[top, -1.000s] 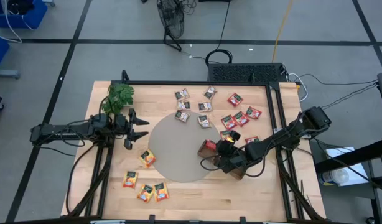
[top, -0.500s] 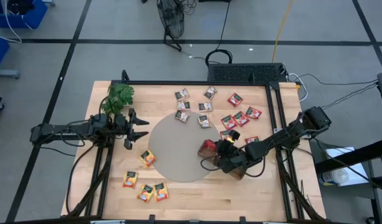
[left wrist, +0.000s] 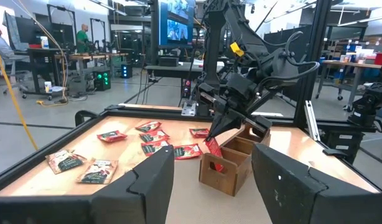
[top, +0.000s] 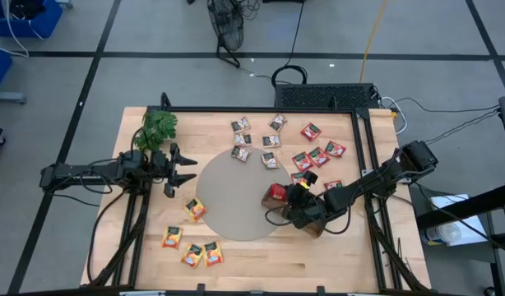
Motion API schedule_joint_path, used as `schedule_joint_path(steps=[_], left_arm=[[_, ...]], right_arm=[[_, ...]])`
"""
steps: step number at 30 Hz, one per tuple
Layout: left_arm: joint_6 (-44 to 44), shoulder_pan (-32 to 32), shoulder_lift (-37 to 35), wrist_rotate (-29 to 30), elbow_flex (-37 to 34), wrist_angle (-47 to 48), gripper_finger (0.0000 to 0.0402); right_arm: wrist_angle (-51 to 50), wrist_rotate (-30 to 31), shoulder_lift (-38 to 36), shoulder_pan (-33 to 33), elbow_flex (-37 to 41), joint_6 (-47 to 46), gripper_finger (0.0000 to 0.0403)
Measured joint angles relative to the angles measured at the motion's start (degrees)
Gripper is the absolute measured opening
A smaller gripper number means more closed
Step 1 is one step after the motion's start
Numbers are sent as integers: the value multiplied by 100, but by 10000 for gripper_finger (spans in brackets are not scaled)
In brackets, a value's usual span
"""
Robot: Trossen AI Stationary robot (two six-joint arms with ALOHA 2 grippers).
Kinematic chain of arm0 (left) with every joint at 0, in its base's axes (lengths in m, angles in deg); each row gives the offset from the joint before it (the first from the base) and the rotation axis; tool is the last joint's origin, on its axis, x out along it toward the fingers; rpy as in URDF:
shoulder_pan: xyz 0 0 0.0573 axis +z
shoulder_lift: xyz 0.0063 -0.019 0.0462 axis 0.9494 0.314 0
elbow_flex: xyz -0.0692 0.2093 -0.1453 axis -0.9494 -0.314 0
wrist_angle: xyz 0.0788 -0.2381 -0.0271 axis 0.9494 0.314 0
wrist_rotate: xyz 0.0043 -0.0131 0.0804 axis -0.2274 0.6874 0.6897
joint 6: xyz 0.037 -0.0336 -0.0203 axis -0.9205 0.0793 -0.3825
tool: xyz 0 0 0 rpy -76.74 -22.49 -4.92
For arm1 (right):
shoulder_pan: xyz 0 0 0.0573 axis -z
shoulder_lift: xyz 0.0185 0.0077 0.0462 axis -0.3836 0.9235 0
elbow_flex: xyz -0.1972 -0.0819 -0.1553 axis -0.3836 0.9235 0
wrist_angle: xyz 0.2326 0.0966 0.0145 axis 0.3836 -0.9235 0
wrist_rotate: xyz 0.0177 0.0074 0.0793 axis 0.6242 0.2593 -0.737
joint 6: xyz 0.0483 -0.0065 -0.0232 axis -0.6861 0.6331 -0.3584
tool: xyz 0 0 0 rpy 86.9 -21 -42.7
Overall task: Pick & Place Tea
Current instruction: Put the red tea bag into the left section of the wooden organizer, then adjust the wooden organizer
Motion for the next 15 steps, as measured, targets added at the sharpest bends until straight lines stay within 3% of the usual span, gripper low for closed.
schedule_joint_path(steps=[6,15], left_arm=[[2,0,0,0,0,0,214],[2,-2,0,0,0,0,214]], right_arm=[[-1,0,0,0,0,-16,10],[0,15,0,0,0,-16,64]])
